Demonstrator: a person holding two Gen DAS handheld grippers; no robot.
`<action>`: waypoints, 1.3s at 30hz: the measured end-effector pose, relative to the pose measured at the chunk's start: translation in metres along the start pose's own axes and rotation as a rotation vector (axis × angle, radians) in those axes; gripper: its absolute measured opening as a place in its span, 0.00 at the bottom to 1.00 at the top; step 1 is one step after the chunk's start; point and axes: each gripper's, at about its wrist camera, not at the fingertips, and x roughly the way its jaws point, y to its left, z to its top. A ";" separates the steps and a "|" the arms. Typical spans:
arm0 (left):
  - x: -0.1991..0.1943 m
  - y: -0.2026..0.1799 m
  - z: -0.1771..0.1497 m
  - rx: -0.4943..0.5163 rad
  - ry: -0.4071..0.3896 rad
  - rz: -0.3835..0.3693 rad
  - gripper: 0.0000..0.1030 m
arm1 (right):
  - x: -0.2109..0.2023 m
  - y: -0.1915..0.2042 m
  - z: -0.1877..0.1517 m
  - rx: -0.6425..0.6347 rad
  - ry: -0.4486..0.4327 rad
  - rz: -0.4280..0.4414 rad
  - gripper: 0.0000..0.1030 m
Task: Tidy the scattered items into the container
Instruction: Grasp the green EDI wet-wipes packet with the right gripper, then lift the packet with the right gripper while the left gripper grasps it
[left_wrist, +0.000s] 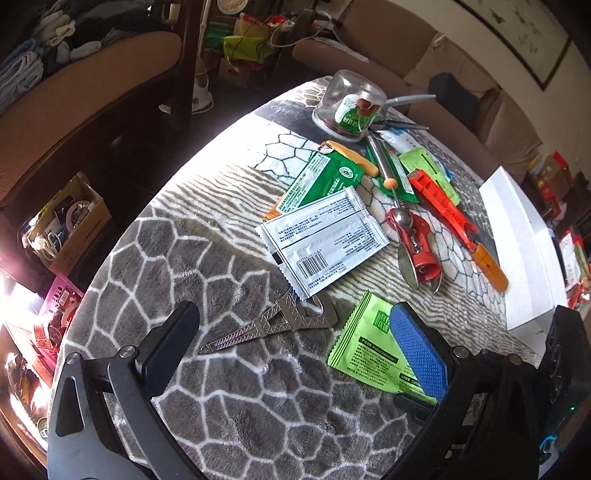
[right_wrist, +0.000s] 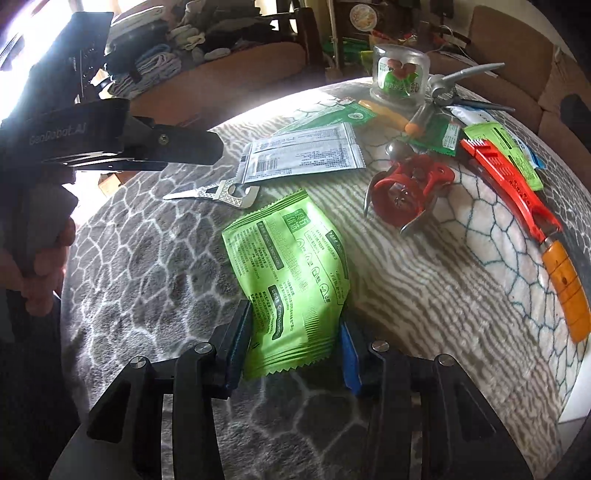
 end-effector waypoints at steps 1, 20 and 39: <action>-0.001 0.001 0.000 -0.005 0.000 -0.004 1.00 | -0.003 0.003 -0.004 0.025 -0.007 0.012 0.40; 0.029 -0.006 -0.013 -0.186 0.304 -0.485 1.00 | -0.010 0.084 -0.045 -0.719 0.022 -0.640 0.31; 0.052 -0.032 -0.036 -0.125 0.505 -0.447 0.20 | -0.028 0.065 -0.091 -0.940 0.063 -0.768 0.44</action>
